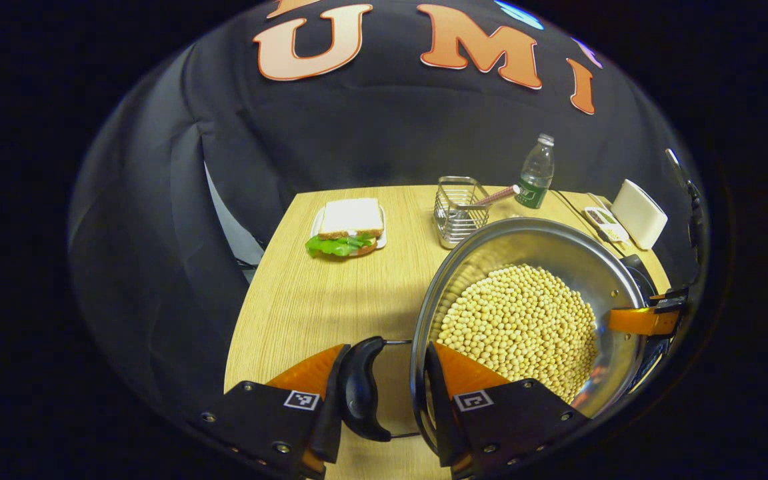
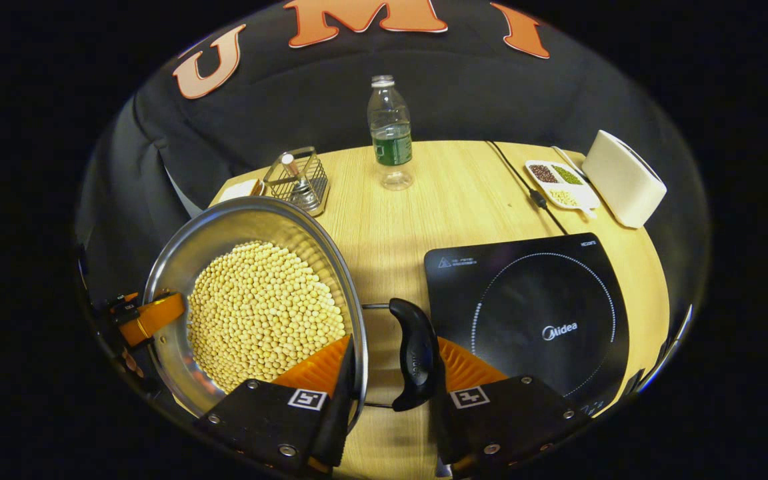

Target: First push the handle of the pot to place it horizontally, then grasp the pot with both hands and set it on the induction cooktop.

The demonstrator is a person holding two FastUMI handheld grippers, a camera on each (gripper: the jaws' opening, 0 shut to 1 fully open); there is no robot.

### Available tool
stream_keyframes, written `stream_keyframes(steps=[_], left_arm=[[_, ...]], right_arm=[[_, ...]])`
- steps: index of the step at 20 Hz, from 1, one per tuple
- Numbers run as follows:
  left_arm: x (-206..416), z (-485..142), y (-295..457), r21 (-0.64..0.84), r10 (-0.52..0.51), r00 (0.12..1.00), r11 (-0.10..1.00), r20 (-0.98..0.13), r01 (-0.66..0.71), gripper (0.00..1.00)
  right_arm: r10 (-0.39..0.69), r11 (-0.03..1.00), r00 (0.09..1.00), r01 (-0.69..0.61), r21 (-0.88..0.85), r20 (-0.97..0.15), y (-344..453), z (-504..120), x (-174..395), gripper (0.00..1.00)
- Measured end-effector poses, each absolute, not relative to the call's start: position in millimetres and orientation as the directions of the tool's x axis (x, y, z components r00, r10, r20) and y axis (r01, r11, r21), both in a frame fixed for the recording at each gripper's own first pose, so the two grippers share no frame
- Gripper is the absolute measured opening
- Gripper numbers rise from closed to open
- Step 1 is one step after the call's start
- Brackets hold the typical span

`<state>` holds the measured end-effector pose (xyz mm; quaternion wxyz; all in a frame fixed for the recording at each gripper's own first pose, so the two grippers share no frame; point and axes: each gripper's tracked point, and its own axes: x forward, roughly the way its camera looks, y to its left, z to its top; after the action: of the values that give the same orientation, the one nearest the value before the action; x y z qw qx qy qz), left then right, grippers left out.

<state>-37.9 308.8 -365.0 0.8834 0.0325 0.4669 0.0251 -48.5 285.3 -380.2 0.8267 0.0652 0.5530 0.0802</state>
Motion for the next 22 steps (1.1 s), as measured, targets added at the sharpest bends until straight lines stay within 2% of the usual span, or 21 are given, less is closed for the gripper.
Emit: stream_keyframes(steps=[1, 3, 9, 10, 11, 19, 21, 22], left_arm=[[-34.8, -359.2, 303.2, 0.082, 0.072, 0.570, 0.997, -0.818, -0.009, 0.54], [-29.6, -350.2, 289.7, 0.082, 0.069, 0.585, 0.997, -0.808, -0.003, 0.57], [-22.5, -327.9, 250.5, 0.088, 0.073, 0.605, 0.996, -0.793, -0.005, 0.58], [-19.5, -325.9, 238.3, 0.087, 0.073, 0.605, 0.996, -0.793, -0.007, 0.55], [-17.4, -323.8, 228.7, 0.088, 0.074, 0.608, 0.996, -0.791, -0.006, 0.58], [-3.5, -321.6, 134.2, 0.087, 0.036, 0.607, 0.995, -0.794, 0.055, 0.58], [1.1, -321.2, 111.9, 0.084, 0.024, 0.614, 0.994, -0.789, 0.070, 0.55], [0.8, -320.5, 101.4, 0.080, 0.017, 0.615, 0.994, -0.788, 0.075, 0.58]], right_arm=[[0.203, 0.979, 0.386, -0.057, 0.196, -0.900, 283.4, -378.5, -48.0, 0.53], [0.200, 0.979, 0.406, -0.049, 0.197, -0.892, 281.2, -376.8, -49.6, 0.53], [0.198, 0.978, 0.441, -0.025, 0.209, -0.875, 281.2, -380.0, -50.7, 0.53], [0.198, 0.978, 0.449, -0.026, 0.209, -0.871, 280.3, -380.0, -50.2, 0.53], [0.199, 0.977, 0.453, -0.026, 0.210, -0.869, 281.9, -382.4, -50.5, 0.53], [0.168, 0.978, 0.461, 0.032, 0.205, -0.871, 283.3, -380.8, -56.6, 0.53], [0.155, 0.980, 0.470, 0.041, 0.197, -0.869, 282.8, -379.8, -57.6, 0.53], [0.148, 0.980, 0.471, 0.046, 0.192, -0.870, 283.1, -379.7, -58.3, 0.53]])
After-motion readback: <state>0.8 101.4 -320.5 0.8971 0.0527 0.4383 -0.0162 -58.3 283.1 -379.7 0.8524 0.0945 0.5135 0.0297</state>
